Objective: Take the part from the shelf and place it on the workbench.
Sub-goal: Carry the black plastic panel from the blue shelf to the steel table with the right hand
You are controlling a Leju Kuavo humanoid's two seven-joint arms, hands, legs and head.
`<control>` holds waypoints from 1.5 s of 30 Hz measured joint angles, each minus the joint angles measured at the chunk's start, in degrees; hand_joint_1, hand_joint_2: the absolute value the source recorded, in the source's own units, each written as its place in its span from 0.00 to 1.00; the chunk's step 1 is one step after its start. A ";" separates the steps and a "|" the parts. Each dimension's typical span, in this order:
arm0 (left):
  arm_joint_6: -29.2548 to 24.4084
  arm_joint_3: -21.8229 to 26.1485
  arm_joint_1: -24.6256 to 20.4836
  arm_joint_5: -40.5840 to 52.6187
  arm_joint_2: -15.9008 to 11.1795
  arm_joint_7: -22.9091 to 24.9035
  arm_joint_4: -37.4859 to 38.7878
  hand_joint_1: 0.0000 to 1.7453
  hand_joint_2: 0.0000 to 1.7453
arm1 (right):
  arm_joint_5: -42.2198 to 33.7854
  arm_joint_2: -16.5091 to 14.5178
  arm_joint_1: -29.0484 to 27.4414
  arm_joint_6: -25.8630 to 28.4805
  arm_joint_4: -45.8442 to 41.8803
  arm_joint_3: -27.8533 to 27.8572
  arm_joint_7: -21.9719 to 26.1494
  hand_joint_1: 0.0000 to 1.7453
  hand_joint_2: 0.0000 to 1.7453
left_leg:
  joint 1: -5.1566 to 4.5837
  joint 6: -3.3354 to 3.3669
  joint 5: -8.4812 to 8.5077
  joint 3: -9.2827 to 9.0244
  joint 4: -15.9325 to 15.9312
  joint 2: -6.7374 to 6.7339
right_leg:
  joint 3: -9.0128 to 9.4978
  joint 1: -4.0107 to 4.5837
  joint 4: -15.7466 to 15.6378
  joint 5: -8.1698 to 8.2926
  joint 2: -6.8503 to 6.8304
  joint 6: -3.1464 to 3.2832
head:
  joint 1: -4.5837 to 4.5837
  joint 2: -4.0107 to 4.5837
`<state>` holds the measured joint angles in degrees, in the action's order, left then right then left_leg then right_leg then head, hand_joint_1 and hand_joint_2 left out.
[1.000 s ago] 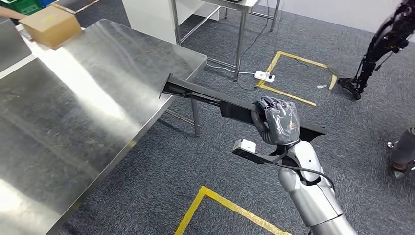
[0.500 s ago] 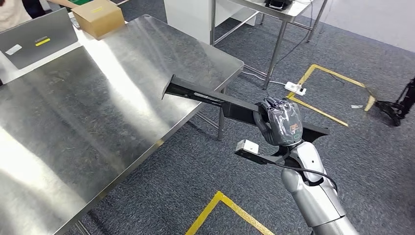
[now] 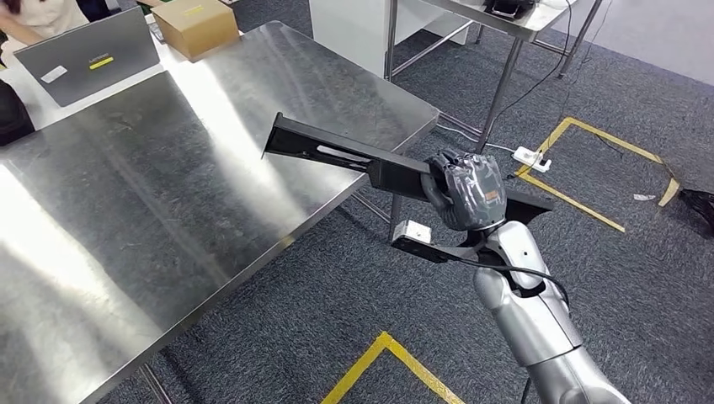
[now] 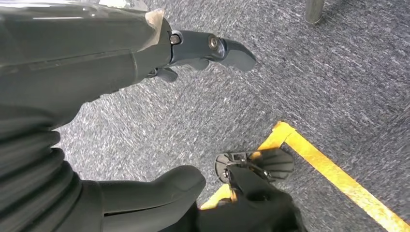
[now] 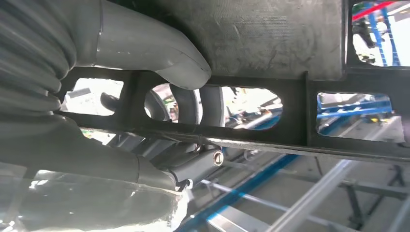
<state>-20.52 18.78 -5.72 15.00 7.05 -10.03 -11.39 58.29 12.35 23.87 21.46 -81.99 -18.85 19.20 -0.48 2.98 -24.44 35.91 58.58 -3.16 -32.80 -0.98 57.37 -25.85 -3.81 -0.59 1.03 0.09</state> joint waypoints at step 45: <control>-2.47 5.30 -0.45 -2.92 0.39 -16.33 -0.61 0.00 1.00 | 5.42 -3.04 6.06 -2.10 12.24 -8.04 -3.65 0.96 1.00 | 0.34 0.39 -0.26 -1.59 -1.08 7.80 | -2.84 -0.87 3.03 -0.14 5.02 -3.20 | -0.37 -0.01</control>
<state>-22.99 24.08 -6.18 12.08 7.44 -26.35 -12.00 63.71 9.31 29.94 19.36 -69.75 -26.88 15.55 -0.14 3.37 -24.70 34.32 57.50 4.64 -35.63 -1.85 60.40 -25.99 1.21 -3.79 0.66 0.08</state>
